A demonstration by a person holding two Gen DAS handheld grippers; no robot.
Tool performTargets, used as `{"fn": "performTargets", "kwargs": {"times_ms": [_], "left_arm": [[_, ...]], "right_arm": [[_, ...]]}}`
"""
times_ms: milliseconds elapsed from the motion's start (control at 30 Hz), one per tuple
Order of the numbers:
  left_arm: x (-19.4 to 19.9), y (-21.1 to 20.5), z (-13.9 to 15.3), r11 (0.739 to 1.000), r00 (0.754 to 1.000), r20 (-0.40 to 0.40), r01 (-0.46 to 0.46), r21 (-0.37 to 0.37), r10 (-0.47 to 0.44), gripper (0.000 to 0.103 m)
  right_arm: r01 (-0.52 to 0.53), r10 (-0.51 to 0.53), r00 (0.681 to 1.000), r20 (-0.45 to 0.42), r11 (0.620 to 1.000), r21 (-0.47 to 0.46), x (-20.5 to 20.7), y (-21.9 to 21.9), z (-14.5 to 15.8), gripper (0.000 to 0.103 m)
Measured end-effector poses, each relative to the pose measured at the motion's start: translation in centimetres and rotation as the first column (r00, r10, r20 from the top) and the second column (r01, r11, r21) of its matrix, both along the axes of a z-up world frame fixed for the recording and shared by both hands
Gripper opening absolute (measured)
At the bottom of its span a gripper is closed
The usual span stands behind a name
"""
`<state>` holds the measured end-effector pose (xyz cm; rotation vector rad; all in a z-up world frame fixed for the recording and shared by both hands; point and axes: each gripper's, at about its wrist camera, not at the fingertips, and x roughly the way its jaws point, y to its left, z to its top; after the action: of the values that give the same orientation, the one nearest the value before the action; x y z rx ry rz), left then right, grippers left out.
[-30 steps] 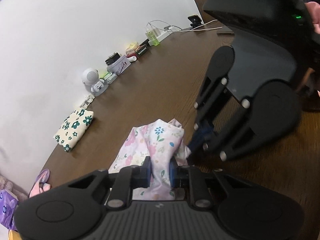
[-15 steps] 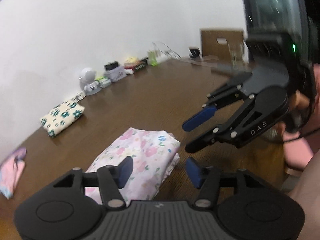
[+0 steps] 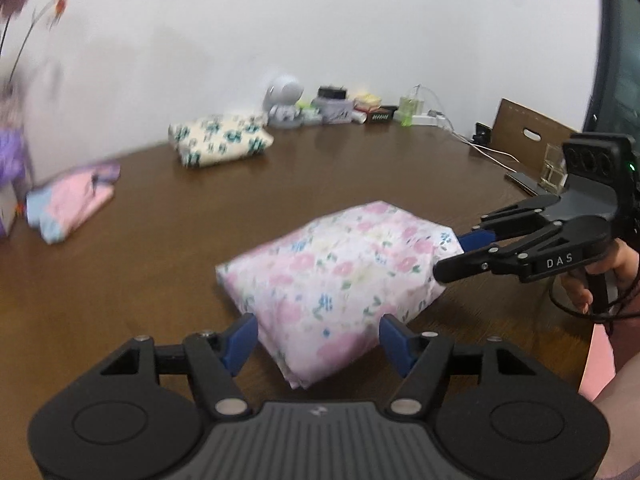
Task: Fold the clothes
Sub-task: 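Open both grippers and release the folded pink dress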
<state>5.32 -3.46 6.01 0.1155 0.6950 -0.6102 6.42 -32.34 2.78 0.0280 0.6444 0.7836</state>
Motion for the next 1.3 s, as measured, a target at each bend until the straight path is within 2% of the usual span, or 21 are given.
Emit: {"fn": "performTargets", "kwargs": {"times_ms": [67,133,167,333,400,467,567,600,633,667,767,800,833,867,933,1133,1300], "left_arm": [[0.4,0.7,-0.6,0.999,0.999,-0.049,-0.010,-0.052,0.007,0.065],[0.5,0.8,-1.0,0.997,0.997,-0.077,-0.012,-0.079,0.006,0.062],[0.5,0.7,-1.2,0.996,0.996,-0.085,-0.007,-0.087,-0.001,0.059],[0.3,0.0,-1.5,0.992,0.995,-0.090,0.022,-0.125,-0.033,0.058],[0.2,-0.2,-1.7,0.991,0.996,-0.081,0.022,-0.129,-0.033,0.052],[0.4,-0.3,-1.9,0.991,0.996,-0.083,0.017,-0.129,-0.028,0.040],[0.5,-0.7,-2.3,0.993,0.995,-0.094,0.013,-0.121,-0.025,0.041],[0.3,-0.5,-2.2,0.992,0.996,-0.090,0.012,-0.122,-0.023,0.044],[0.2,-0.3,-2.0,0.992,0.996,-0.086,0.008,-0.125,-0.019,0.055],[-0.2,0.2,-1.6,0.991,0.998,-0.069,-0.006,-0.134,-0.003,0.066],[-1.5,1.7,-0.2,0.985,0.998,-0.012,-0.055,-0.166,0.054,0.082],[-2.0,2.2,0.3,0.981,0.997,0.007,-0.080,-0.177,0.083,0.086],[-2.6,2.4,0.7,0.976,0.993,0.020,-0.114,-0.187,0.120,0.093],[-3.0,2.6,0.9,0.970,0.987,0.027,-0.150,-0.192,0.158,0.098],[-3.8,2.8,1.0,0.957,0.973,0.030,-0.217,-0.191,0.227,0.099],[-4.7,2.3,0.0,0.926,0.944,-0.015,-0.326,-0.190,0.329,0.100],[-4.8,1.8,-0.3,0.918,0.933,-0.055,-0.360,-0.170,0.355,0.100]], "right_arm": [[-0.017,0.017,1.000,-0.012,1.000,-0.003,0.2,0.2,-0.1,0.015],[-0.028,0.027,0.999,-0.024,1.000,-0.013,0.3,0.4,-0.4,0.009],[-0.030,0.029,0.999,-0.029,0.999,-0.022,0.4,0.5,-0.5,0.008],[0.009,-0.009,0.999,-0.045,1.000,-0.011,0.8,-0.1,-0.7,0.011],[0.025,-0.025,0.999,-0.028,1.000,-0.001,0.4,-0.4,-0.3,0.014],[0.038,-0.038,0.999,-0.023,0.999,0.002,0.4,-0.5,-0.2,0.014],[0.067,-0.067,0.997,-0.044,0.998,0.003,0.8,-0.6,-0.7,0.014],[0.080,-0.080,0.996,-0.041,0.997,0.012,0.6,-0.9,-0.6,0.018],[0.094,-0.093,0.995,-0.037,0.995,0.022,0.3,-1.2,-0.5,0.028],[0.108,-0.107,0.994,-0.033,0.994,0.031,0.0,-1.6,-0.4,0.047],[0.142,-0.142,0.990,0.001,0.988,0.058,-1.4,-2.4,0.5,0.070],[0.149,-0.151,0.988,0.017,0.987,0.065,-2.1,-2.6,1.0,0.074],[0.159,-0.162,0.986,0.034,0.985,0.065,-2.7,-2.6,1.4,0.084],[0.170,-0.173,0.984,0.045,0.983,0.063,-3.2,-2.3,1.8,0.092],[0.192,-0.196,0.978,0.068,0.980,0.057,-4.1,-1.8,2.4,0.103],[0.267,-0.266,0.961,0.070,0.964,0.004,-5.5,1.4,1.3,0.103],[0.327,-0.324,0.943,0.074,0.944,-0.041,-6.7,4.0,0.4,0.103]]}}
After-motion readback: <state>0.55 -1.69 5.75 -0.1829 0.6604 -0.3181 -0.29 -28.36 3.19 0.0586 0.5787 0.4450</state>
